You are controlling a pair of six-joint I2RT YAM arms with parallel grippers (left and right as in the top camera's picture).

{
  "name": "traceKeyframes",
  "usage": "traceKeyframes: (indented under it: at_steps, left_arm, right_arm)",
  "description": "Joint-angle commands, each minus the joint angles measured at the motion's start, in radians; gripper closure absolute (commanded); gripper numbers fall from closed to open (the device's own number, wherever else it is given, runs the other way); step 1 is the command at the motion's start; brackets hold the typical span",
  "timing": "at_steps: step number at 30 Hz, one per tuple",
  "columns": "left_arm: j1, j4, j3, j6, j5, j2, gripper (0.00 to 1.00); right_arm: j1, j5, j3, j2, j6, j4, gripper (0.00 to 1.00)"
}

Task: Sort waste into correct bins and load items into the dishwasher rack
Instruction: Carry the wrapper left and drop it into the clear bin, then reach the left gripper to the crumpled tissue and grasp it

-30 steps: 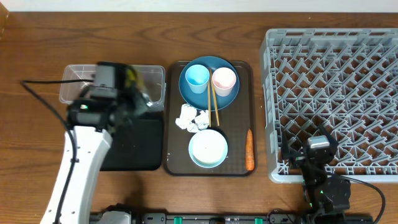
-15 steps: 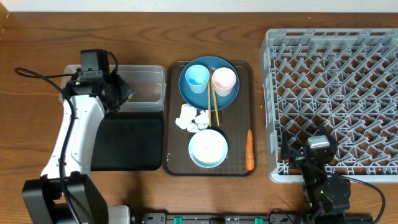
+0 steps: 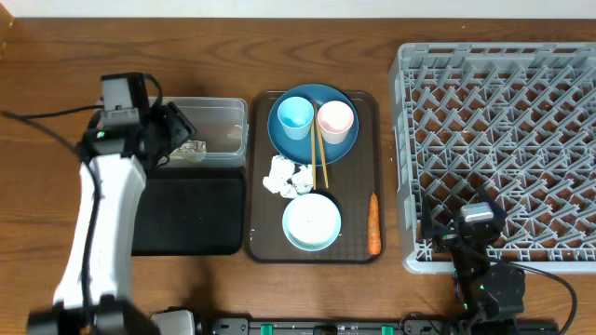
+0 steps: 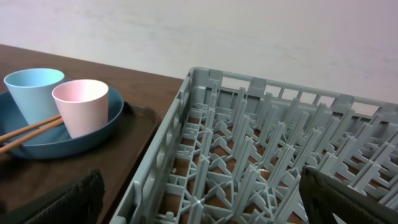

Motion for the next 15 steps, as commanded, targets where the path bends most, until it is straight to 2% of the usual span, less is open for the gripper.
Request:
traceKeyframes:
  at_steps: [1, 7, 15]
  left_arm:
    - [-0.032, -0.058, 0.038, 0.017, 0.015, -0.099, 0.3]
    - [-0.221, -0.229, 0.038, 0.025, 0.009, -0.191, 0.39]
    - [-0.459, -0.217, 0.033, 0.008, -0.021, -0.096, 0.42]
  right_arm:
    - [0.006, 0.0, -0.002, 0.0, -0.007, -0.004, 0.01]
    - [0.006, 0.0, -0.002, 0.0, -0.007, -0.004, 0.01]
    - [0.007, 0.0, -0.002, 0.0, -0.007, -0.004, 0.01]
